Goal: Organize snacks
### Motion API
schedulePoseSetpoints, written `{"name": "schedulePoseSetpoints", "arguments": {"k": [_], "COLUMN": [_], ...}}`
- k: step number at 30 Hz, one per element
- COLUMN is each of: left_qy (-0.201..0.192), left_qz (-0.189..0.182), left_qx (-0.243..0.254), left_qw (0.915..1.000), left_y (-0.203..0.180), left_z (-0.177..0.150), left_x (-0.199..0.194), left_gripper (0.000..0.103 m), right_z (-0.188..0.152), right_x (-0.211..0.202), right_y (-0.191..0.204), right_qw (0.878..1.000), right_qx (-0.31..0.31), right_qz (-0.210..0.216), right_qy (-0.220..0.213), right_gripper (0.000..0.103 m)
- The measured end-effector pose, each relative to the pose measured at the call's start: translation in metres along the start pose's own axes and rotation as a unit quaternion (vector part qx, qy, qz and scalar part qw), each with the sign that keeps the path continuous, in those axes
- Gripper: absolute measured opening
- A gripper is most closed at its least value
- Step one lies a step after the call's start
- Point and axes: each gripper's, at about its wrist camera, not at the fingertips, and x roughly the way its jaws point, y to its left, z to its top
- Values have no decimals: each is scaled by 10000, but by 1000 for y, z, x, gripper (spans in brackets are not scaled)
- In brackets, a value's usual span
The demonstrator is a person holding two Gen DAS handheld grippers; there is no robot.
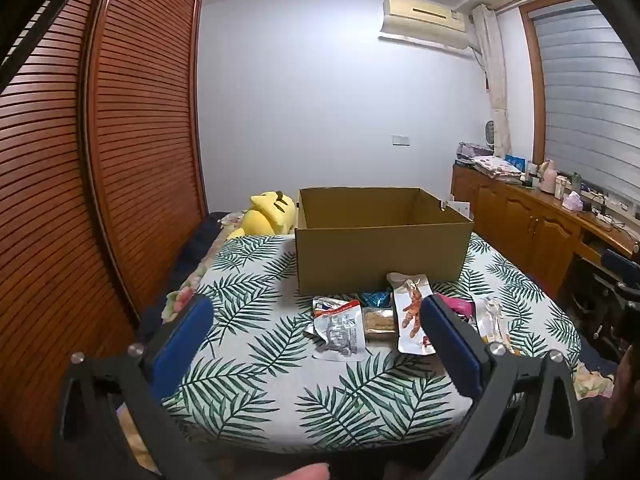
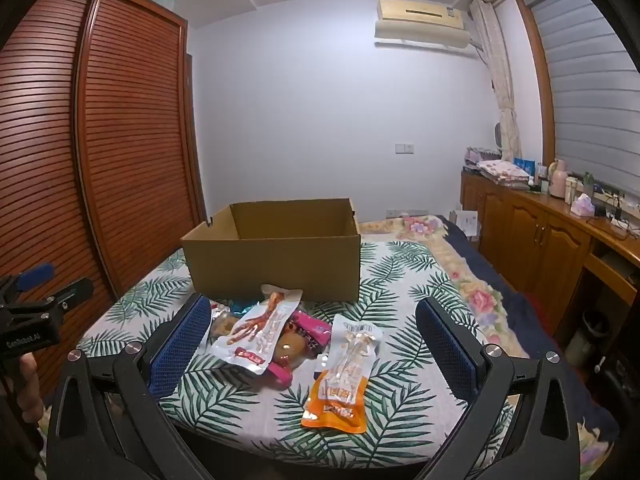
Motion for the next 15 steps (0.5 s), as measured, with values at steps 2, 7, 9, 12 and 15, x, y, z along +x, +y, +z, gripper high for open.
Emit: {"name": "schedulePoseSetpoints", "arguments": {"k": [2,7,9,12,15], "left_qy": [-36,-28,-26,-36,-34], "left_qz": [-27,-24,-26,-10,-19], "left_qx": [3,-18,-13,-2,-9], "left_qw": [10000,10000,10000,10000,10000], "left_y": [0,0,0,-1,3], "left_z": [0,0,0,0,1], "left_x": [0,-1,-1,-1,-2], "left_gripper": [103,103,103,103,103], "right_z": [0,0,-2,-3,-2], "right_x": [0,3,0,1,0], "right_y": [0,-3,-1,-2,-1], "right_qw": [10000,10000,10000,10000,10000], "right_qx": [7,26,-4,-7,-12], "right_qz": [-13,-31,-24,-35,-39], "right_qy": [18,16,-39,-51,-41], "right_gripper": [103,103,103,103,103]}}
